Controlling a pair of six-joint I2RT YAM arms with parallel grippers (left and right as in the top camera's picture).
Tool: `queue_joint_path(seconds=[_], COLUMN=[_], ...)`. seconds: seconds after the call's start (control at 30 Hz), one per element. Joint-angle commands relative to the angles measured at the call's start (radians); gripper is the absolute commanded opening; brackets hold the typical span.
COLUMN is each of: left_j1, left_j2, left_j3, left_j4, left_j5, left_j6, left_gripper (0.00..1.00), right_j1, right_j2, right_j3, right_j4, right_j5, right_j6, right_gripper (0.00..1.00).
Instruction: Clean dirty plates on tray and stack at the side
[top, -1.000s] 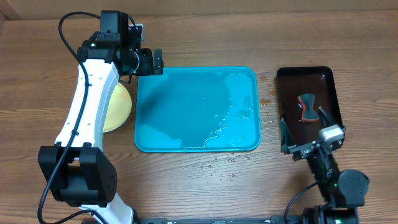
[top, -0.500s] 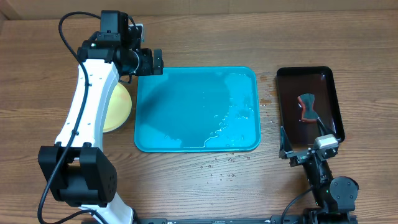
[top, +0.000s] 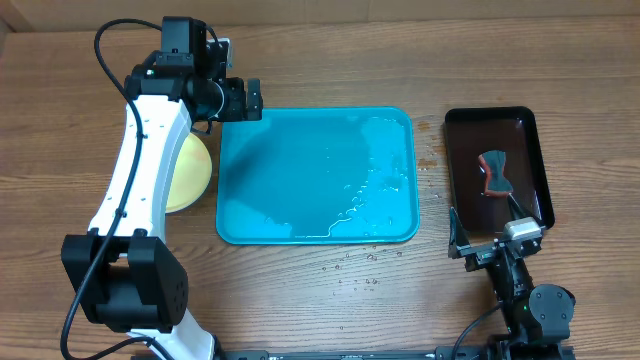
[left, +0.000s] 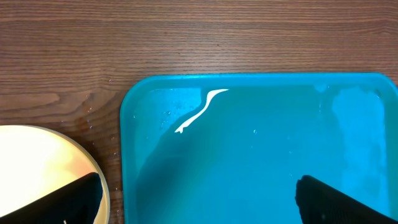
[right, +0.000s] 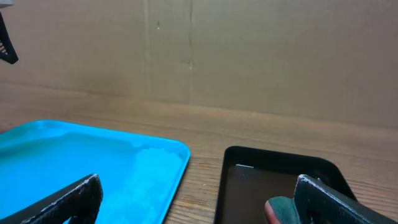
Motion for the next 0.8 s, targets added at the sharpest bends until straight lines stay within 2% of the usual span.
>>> queue_joint_path(seconds=[0.0,0.77], left_j1=[0.001,0.001], left_j2=[-0.017,-0.017], left_j3=[0.010,0.010], left_j4=[0.003,-0.011], left_j5=[0.008,0.008], left_j6=[0.007,0.008], left_gripper=[1.00,1.00], right_j1=[0.007,0.007], right_j2=[-0.011,-0.011], right_j3=[-0.011,-0.011], right_j4=[0.004,0.004], right_j5=[0.011,0.011], right_j6=[0.004,0.004], right_gripper=[1.00,1.00])
